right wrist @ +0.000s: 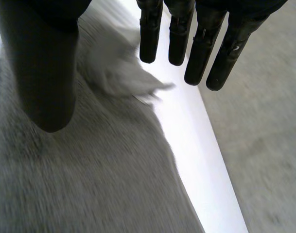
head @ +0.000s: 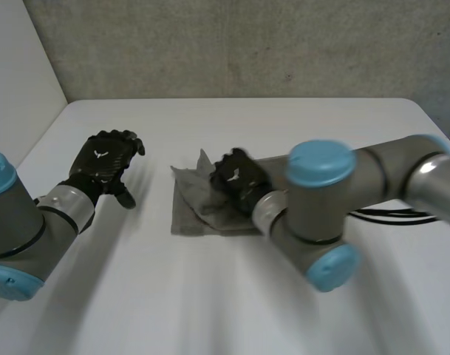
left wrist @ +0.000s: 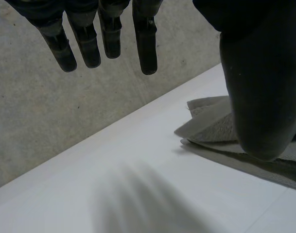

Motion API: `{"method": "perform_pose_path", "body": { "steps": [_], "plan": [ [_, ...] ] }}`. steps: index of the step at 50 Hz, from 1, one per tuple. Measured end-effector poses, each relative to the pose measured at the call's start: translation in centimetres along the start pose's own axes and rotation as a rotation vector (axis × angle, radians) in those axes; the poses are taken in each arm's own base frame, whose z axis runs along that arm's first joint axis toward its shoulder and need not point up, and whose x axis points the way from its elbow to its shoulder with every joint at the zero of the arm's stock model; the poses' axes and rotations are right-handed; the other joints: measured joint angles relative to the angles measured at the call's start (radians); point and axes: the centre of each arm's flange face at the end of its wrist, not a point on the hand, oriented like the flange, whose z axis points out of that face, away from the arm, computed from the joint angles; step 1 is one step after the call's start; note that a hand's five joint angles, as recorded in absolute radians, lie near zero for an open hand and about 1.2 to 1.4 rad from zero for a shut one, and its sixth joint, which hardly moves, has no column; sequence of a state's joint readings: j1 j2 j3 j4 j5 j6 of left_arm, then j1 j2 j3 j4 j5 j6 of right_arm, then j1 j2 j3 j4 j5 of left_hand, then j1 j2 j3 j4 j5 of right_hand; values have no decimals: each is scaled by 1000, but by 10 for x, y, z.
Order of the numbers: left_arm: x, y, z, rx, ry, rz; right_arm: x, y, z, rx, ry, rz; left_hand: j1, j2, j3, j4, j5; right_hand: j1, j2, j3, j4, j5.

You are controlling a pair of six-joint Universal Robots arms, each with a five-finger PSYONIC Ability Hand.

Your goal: Fold the towel.

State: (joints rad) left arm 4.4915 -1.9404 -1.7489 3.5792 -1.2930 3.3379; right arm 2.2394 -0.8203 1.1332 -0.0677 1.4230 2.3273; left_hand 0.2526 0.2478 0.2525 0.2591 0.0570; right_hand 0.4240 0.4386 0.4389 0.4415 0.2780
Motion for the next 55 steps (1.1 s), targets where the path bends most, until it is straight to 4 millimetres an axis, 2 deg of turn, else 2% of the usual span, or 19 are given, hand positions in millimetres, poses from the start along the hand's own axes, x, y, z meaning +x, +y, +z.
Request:
{"method": "perform_pose_path", "body": {
  "steps": [4, 8, 16, 21, 27, 31, 33, 36, 39, 42, 45, 50, 55],
  "plan": [
    [2, 1, 0, -4, 5, -1, 29, 12, -19, -23, 35, 101, 0, 0, 0, 0, 0, 31, 21, 24, 21, 22],
    [4, 3, 0, -7, 13, 0, 41, 33, -36, -55, 40, 178, 0, 0, 0, 0, 0, 55, 40, 42, 39, 39],
    [9, 4, -1, -10, 25, 1, 43, 86, -55, -135, 50, 258, 0, 0, 0, 0, 0, 85, 65, 68, 64, 66],
    [10, 4, -1, -10, 29, 2, 41, 109, -56, -149, 56, 277, 0, 0, 0, 0, 0, 426, 405, 400, 397, 390],
    [11, 4, -1, -10, 29, 2, 39, 119, -51, -147, 48, 283, 0, 0, 0, 0, 0, 758, 760, 783, 781, 766],
    [10, 3, -1, -8, 27, 2, 41, 123, -50, -157, 51, 288, 0, 0, 0, 0, 0, 765, 765, 799, 794, 775],
    [10, 3, -1, -6, 27, 2, 42, 126, -50, -164, 54, 291, 0, 0, 0, 0, 0, 746, 733, 740, 734, 724],
    [10, 2, -1, -4, 27, 1, 44, 128, -51, -176, 57, 297, 0, 0, 0, 0, 0, 588, 569, 571, 571, 554],
    [10, 2, -1, -4, 27, 1, 45, 130, -52, -185, 55, 304, 0, 0, 0, 0, 0, 575, 564, 562, 562, 545],
    [11, 2, -1, -5, 29, 1, 45, 130, -54, -190, 54, 308, 0, 0, 0, 0, 0, 779, 801, 816, 816, 796],
    [12, 2, -2, -6, 31, 2, 47, 130, -55, -191, 56, 309, 0, 0, 0, 0, 0, 838, 827, 897, 896, 857],
    [13, 1, -2, -3, 32, 2, 60, 130, -62, -199, 85, 306, 0, 0, 0, 0, 0, 838, 827, 904, 900, 857],
    [12, -3, -1, 9, 29, 4, 89, 135, -76, -222, 139, 302, 0, 0, 0, 0, 0, 845, 827, 906, 900, 857]
  ]
}}
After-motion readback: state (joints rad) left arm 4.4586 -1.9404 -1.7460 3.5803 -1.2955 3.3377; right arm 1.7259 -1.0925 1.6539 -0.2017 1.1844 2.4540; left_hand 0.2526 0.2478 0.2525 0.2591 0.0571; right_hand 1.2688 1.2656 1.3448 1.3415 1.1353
